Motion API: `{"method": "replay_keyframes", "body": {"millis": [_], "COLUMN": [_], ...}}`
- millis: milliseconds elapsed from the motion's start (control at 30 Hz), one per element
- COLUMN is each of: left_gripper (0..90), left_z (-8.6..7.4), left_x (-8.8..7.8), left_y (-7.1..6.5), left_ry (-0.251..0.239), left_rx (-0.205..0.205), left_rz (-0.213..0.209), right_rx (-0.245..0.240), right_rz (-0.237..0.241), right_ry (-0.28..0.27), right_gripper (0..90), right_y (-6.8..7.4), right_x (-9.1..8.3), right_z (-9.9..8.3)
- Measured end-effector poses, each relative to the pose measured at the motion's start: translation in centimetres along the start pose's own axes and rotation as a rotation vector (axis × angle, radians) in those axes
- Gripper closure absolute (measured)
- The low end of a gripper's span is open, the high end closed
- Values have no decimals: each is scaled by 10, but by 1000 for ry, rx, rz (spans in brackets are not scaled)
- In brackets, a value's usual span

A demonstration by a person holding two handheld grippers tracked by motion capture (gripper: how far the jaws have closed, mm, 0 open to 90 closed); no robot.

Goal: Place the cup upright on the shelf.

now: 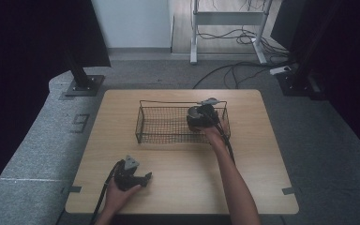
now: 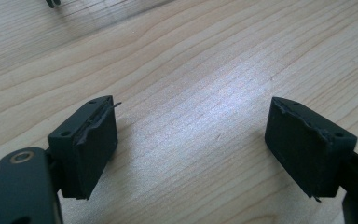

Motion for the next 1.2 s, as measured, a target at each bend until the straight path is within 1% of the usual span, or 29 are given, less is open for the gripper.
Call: {"method": "replay_keyframes", "body": {"millis": [333, 433, 633, 867, 967, 1033, 1100, 1200], "left_gripper": [170, 170, 170, 170, 170, 170, 170, 170], "left_z": [0, 0, 0, 0, 0, 0, 0, 0], "left_x": [0, 0, 0, 0, 0, 0, 0, 0], "left_y": [0, 0, 0, 0, 0, 0, 0, 0], "left_ry": [1, 2, 2, 2, 2, 1, 1, 1], "left_rx": [0, 0, 0, 0, 0, 0, 0, 0], "left_rz": [0, 0, 0, 0, 0, 0, 0, 0], "right_rx": [0, -11, -15, -21, -21, -28, -46, -48], "right_rz": [-7, -14, -13, -30, -28, -42, -61, -61], "right_ry": [19, 31, 49, 66, 73, 81, 97, 110], "right_gripper": [182, 182, 182, 182, 181, 181, 181, 180], "right_y": [2, 2, 4, 3, 3, 2, 2, 3], "right_x": [7, 9, 13, 15, 16, 16, 17, 18], "right_z": [-5, -7, -11, -12, -13, -14, -15, -16]}}
Point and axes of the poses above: each handheld gripper's, and its own axes: x roughly forward along the jaws, z roughly out of its top, y roughly to its left, the point moved 6 cm from there along x, roughly forward along the jaws, and after that the axes turned 12 degrees about x, right-handed, at the moved point
